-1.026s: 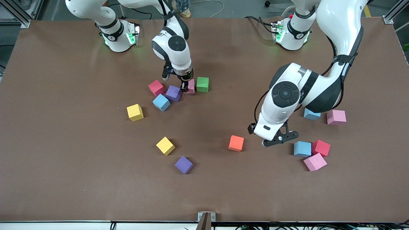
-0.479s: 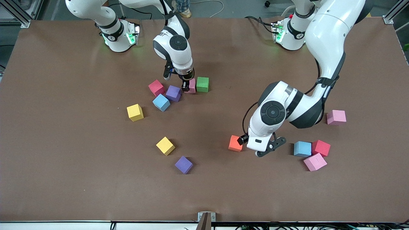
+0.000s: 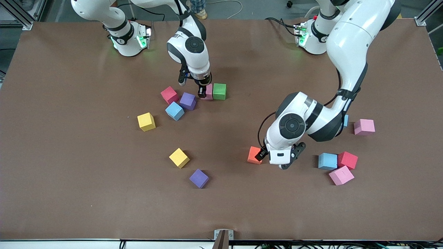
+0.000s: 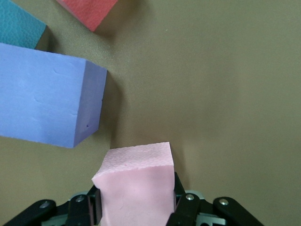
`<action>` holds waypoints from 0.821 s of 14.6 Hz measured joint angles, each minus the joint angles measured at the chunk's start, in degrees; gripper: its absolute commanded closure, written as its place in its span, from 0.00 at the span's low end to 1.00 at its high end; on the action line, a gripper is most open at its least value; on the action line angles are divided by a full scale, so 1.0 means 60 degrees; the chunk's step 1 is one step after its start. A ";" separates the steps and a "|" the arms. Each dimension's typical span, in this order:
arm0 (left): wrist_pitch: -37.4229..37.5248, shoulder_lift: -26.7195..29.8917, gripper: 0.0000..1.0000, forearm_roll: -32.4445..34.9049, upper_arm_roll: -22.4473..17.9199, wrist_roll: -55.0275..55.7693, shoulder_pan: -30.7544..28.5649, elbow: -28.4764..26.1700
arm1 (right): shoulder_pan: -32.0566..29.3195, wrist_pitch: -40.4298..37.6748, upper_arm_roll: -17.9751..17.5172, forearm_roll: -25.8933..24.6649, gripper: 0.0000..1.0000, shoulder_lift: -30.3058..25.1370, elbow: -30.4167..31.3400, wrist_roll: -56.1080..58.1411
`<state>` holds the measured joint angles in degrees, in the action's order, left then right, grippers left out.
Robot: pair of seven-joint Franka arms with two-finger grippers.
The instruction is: Arrange 11 blocks into digit 3
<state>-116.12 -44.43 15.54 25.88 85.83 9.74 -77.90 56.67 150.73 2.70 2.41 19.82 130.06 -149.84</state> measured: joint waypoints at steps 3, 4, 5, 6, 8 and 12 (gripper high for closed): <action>-0.0546 -0.0310 0.00 0.0000 0.0000 0.1095 0.0166 0.0001 | 0.0011 0.0000 0.0000 0.0000 0.98 0.0000 0.0000 0.0006; -0.0685 -0.0372 0.00 0.0000 0.0000 0.1406 0.0186 0.0001 | 0.0013 0.0000 0.0000 0.0000 0.97 0.0000 0.0000 0.0007; -0.0824 -0.0427 0.00 0.0000 -0.0001 0.1704 0.0191 0.0002 | 0.0014 0.0000 0.0000 0.0000 0.95 0.0001 -0.0001 0.0008; -0.0954 -0.0474 0.00 0.0000 -0.0001 0.1937 0.0194 0.0002 | 0.0015 0.0000 0.0000 0.0000 0.91 0.0001 -0.0001 0.0008; -0.1143 -0.0564 0.00 0.0000 -0.0015 0.2246 0.0224 0.0002 | 0.0015 0.0000 0.0000 0.0000 0.78 0.0002 -0.0001 0.0008; -0.1265 -0.0667 0.00 0.0000 -0.0291 0.2484 0.0307 0.0002 | 0.0015 0.0000 -0.0001 0.0000 0.48 0.0004 -0.0006 0.0008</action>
<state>-123.71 -48.43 15.54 24.13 100.73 11.59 -77.89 56.76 150.73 2.70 2.41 19.85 130.02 -149.79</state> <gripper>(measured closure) 0.000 0.449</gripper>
